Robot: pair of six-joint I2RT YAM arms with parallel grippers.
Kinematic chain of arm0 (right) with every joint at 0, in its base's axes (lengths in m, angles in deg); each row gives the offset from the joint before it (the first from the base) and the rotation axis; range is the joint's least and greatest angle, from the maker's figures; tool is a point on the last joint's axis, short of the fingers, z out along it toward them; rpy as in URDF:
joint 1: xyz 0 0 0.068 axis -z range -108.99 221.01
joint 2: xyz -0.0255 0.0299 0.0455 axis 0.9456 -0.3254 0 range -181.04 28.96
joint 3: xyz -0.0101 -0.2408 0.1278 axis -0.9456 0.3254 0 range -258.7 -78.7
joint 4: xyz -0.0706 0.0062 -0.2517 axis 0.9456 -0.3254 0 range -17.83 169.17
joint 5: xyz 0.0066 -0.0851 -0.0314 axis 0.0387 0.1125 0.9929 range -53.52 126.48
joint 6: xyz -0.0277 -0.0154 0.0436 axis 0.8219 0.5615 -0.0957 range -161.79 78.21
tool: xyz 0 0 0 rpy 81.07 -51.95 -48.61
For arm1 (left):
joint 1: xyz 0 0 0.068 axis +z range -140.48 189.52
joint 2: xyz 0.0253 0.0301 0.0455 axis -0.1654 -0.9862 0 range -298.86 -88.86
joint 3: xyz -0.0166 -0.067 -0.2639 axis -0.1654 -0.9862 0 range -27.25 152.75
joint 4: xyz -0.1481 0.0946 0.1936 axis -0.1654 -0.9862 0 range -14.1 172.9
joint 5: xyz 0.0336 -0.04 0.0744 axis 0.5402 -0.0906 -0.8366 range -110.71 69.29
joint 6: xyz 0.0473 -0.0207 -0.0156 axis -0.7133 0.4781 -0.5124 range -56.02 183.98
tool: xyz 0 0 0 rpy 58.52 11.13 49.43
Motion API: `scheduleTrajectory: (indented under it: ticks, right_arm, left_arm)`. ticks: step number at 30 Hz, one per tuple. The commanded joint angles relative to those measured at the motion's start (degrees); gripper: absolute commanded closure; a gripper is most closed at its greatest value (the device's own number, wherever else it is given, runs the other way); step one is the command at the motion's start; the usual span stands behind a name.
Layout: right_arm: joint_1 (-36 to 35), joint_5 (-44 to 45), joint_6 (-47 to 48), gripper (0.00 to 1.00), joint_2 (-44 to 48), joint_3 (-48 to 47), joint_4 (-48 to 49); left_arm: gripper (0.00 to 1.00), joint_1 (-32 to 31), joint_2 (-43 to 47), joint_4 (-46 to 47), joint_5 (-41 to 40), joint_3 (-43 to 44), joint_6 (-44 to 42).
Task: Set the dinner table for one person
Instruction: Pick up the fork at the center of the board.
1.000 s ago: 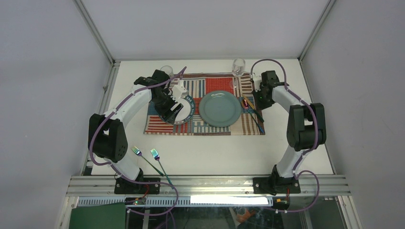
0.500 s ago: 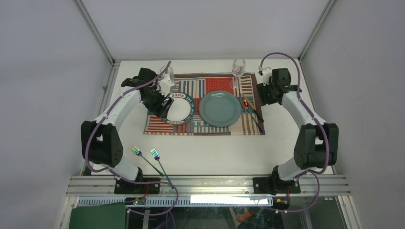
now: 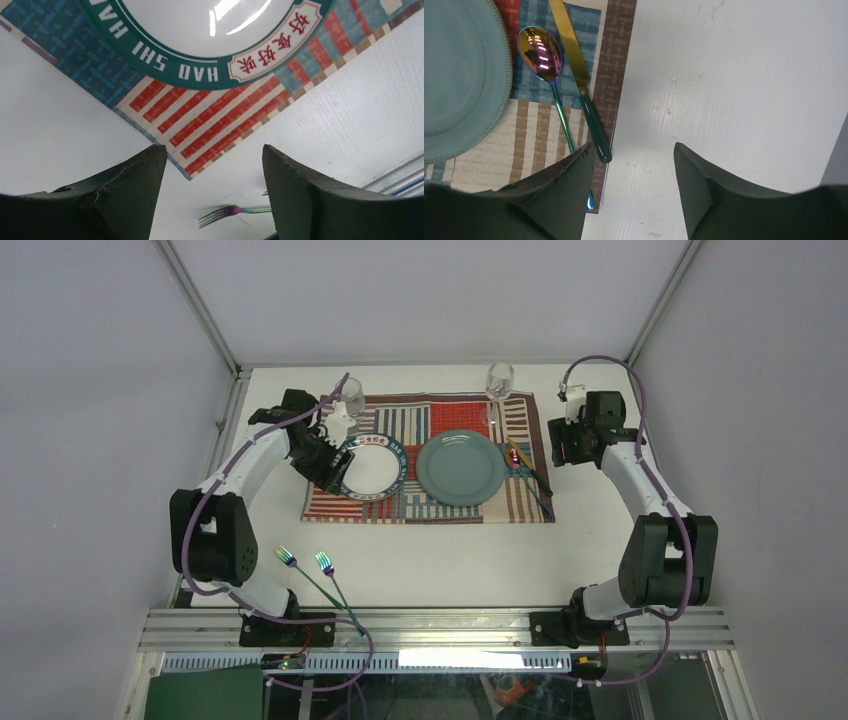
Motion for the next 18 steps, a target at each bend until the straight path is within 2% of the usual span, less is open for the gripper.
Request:
scheduleTrajectory:
  ticks: [1,13,18]
  right_arm:
    - [0.0,-1.0,-1.1,0.38,1.1,0.3,2.0]
    - [0.3,-3.4,-0.7,0.38,2.2,2.1,1.5]
    - [0.3,-3.1,0.1,0.38,2.2,2.5,1.5]
  left_arm:
    - [0.28,-0.1,-3.3,1.5,3.4,3.9,-0.8]
    - [0.29,0.8,2.9,-1.7,5.6,-4.1,-3.1]
    - [0.28,1.6,9.9,-5.6,4.0,-9.4,-4.7]
